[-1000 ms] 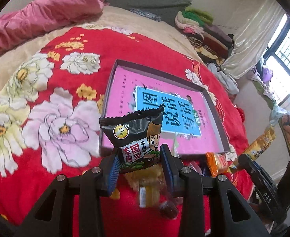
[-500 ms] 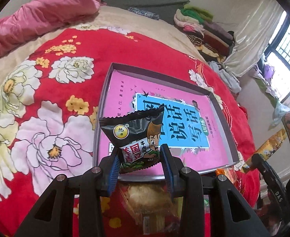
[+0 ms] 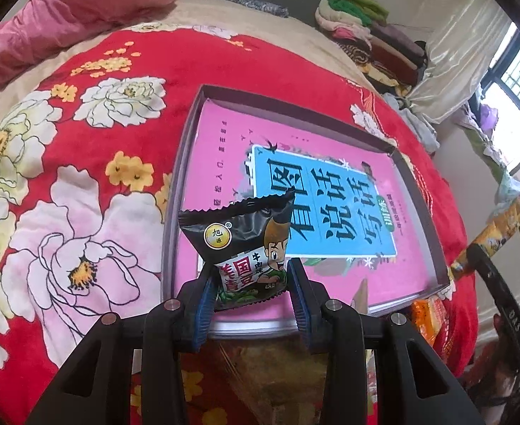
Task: Organize snacks
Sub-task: 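Lift the pea packet with the left tool while the right tool lifts the yellow bag, then release the pea packet into the tray with the left tool while the right releases the yellow bag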
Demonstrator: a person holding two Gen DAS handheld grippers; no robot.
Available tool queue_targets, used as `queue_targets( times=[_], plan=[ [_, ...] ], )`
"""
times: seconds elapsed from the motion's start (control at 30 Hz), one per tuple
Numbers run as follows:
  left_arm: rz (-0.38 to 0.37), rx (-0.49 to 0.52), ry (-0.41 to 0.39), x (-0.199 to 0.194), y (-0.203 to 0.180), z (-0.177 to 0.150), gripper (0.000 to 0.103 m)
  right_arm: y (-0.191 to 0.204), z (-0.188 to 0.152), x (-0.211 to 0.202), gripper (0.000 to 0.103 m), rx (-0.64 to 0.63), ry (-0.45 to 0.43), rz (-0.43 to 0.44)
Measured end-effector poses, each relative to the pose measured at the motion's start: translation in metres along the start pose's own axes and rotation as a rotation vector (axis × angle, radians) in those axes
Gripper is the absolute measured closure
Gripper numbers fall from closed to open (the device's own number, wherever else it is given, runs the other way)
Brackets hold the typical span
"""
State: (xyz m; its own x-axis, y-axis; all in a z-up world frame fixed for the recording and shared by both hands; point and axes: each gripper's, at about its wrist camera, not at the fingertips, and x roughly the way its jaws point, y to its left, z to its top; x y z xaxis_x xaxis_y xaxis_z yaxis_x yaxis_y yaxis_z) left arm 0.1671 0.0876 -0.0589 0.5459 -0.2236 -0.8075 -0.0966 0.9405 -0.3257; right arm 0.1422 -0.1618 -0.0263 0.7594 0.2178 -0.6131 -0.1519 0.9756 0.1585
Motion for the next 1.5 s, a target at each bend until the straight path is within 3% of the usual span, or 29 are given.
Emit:
queue_targets(
  times=[0.93,1.5],
  plan=[
    [0.005,0.020,0.012,0.006,-0.003,-0.002,0.064,-0.006,-0.014,0.054,0.079,-0.017,0.192,-0.006],
    [0.003,0.020,0.012,0.006,-0.003,-0.002,0.064,-0.010,-0.014,0.053,0.078,0.008,0.201,0.016]
  ],
)
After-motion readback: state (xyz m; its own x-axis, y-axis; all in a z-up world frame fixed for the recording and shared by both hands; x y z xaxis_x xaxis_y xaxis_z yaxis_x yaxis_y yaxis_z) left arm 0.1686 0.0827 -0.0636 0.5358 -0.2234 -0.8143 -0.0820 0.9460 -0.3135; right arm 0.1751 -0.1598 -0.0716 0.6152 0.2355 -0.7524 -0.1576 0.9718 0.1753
